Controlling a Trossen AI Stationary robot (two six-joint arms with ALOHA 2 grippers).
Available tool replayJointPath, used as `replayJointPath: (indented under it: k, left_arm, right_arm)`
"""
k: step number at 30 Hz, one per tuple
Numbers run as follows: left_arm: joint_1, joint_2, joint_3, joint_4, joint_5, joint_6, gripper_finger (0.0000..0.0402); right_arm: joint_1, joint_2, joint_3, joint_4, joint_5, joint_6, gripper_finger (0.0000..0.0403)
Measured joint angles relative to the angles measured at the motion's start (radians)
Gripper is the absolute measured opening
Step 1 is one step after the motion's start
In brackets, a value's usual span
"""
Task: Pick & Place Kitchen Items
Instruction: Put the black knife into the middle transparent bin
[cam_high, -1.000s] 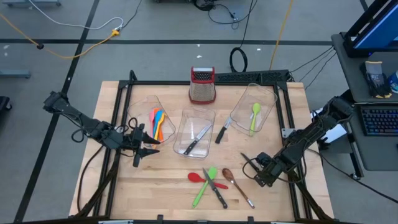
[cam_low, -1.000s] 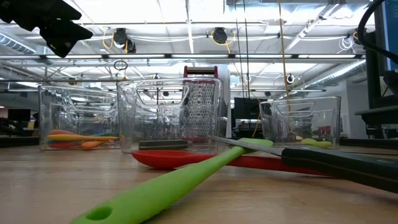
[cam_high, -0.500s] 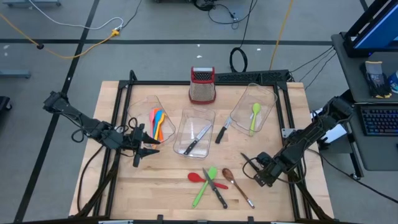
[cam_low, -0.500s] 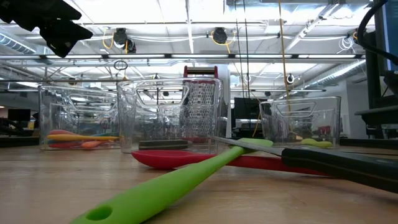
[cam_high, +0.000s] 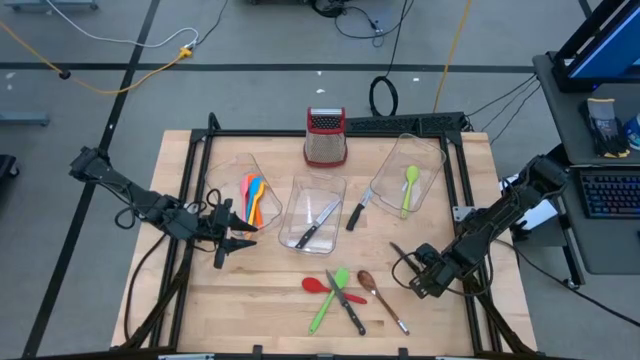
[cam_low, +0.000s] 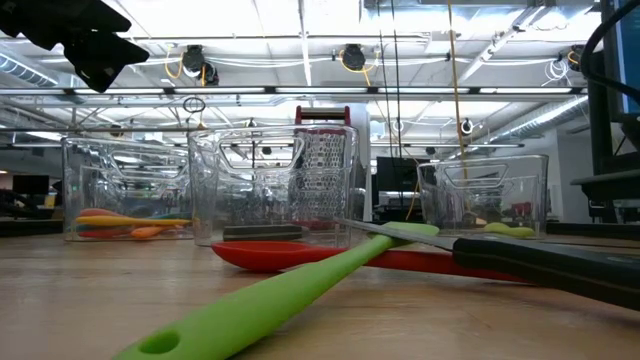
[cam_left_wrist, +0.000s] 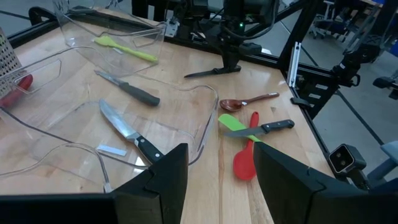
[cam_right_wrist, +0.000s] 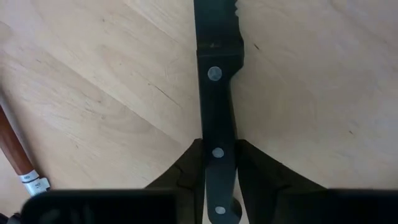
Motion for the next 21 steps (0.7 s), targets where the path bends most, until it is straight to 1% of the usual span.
replayJointPath:
  k: [8,15,21]
  left_arm:
    - [0.0,0.0,0.0,0.0,0.0,-0.004,0.0186]
    - [0.0,0.0,0.0,0.001,0.0,-0.004,0.0186]
    - [0.0,0.0,0.0,0.002,0.0,-0.016,0.0186]
  right_arm:
    - [0.0,0.0,-0.001,-0.02,0.009,0.024,0.0062]
    - [0.001,-0.002,0.0,0.037,0.027,-0.052,0.0062]
    - [0.001,-0.01,0.002,0.066,0.045,-0.064,0.0062]
